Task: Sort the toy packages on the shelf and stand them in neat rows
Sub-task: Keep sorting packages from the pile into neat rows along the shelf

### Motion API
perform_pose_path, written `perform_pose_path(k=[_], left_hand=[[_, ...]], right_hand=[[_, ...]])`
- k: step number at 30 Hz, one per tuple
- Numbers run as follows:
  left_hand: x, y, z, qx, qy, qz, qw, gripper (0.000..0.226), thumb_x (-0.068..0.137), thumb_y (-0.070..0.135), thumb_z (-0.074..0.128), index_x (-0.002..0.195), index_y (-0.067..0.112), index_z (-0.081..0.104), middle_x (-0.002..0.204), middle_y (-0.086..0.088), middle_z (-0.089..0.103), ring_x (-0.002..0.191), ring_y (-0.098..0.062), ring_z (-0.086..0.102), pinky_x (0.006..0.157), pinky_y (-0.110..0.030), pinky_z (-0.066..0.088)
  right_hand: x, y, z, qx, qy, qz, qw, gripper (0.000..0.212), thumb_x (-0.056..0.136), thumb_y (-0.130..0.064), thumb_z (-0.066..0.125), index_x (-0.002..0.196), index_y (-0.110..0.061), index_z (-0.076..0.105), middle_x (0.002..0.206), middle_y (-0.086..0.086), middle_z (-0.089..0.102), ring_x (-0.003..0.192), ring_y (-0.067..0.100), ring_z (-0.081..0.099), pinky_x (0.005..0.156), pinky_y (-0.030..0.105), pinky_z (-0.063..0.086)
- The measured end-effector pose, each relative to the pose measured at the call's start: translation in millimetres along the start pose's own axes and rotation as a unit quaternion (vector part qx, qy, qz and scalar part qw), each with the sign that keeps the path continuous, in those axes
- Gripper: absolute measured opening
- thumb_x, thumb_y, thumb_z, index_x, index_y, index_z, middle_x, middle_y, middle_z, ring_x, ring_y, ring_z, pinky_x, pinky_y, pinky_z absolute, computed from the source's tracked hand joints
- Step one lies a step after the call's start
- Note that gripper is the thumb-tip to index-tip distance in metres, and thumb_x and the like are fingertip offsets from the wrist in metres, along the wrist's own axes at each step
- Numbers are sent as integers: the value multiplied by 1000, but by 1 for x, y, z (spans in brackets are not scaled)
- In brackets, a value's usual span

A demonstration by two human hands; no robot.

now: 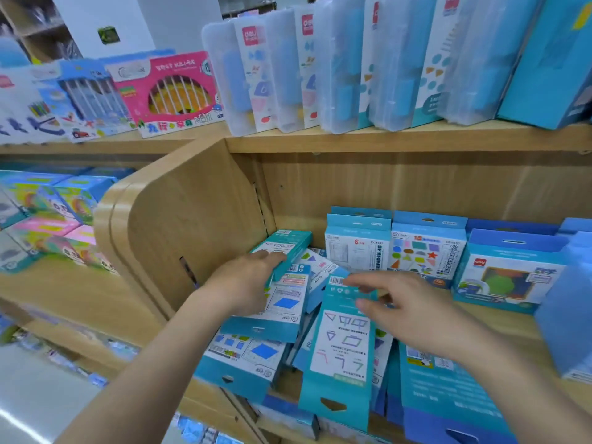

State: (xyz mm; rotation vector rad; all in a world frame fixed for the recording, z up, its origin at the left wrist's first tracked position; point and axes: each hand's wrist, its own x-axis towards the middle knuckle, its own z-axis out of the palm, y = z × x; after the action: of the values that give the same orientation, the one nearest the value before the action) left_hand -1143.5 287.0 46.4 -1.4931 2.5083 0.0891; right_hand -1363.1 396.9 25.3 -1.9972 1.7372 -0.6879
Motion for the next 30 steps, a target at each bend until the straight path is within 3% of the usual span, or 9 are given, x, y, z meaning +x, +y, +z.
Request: perform_pose_path(k=[3,6,11,15,17,20,24,27,30], left_hand=[[6,-2,7,43,54,-18,997,68,84,1,48,144,29,27,134,-8,52,106,-29,57,71,-34,49],[8,-9,4,87,137,-49,986,49,84,-2,47,127,23,51,105,-10,66,87,-29,64,63,-34,50],[-4,-15,-22,-34,384,-64,920,7,94,18,53,96,13,58,88,-10,70,74,-31,66,59,-39,53],[-41,-8,-45,-157,525,-67,834,18,97,26,47,96,12,58,79,-4,69,66,-23,65,53,-39,52],[-59,-3,-57,-273,537,-61,796,13,97,26,49,97,17,58,75,13,61,65,-1,62,49,-24,50],[-72,-2,-67,-398,521,-46,754,5,94,22,55,98,23,59,78,22,55,66,19,56,47,-7,42],[-73,1,-67,-483,481,-27,731,7,92,21,58,91,26,63,76,17,63,62,10,63,44,-9,45],[-80,17,-64,-549,440,11,710,12,92,20,59,85,29,63,72,13,68,60,1,67,46,-14,48],[-77,22,-64,-590,416,11,692,7,90,21,61,86,25,65,68,9,71,62,-5,69,49,-17,51]], right_hand=[[-5,-8,16,-85,-69,-53,993,37,95,-42,47,131,-33,51,134,-20,50,123,2,45,98,18,33],[-7,-4,27,-147,-119,-68,980,37,95,-46,43,122,-23,54,126,-12,53,117,10,47,93,28,37],[-3,2,34,-152,-128,-60,978,37,93,-49,43,119,-25,54,126,-14,52,118,11,48,93,30,40],[1,-4,26,-54,-15,-30,998,67,91,-52,47,148,-40,12,154,-22,6,143,1,10,114,21,14],[5,-14,15,-4,48,-36,998,77,88,-54,49,147,-44,1,152,-27,-5,139,-7,-2,112,19,6],[16,-28,6,69,102,-61,990,77,83,-56,52,145,-48,8,149,-27,15,137,-7,12,111,23,16],[12,-35,-4,135,146,-61,978,66,79,-45,65,137,-46,35,128,-19,52,116,1,49,100,31,41],[-16,-32,-14,185,168,-56,967,45,79,-39,67,120,-48,51,113,-17,63,99,4,62,86,36,53],[-17,-31,-17,272,159,-55,948,28,80,-32,65,104,-46,59,99,-21,70,89,0,67,75,27,56]])
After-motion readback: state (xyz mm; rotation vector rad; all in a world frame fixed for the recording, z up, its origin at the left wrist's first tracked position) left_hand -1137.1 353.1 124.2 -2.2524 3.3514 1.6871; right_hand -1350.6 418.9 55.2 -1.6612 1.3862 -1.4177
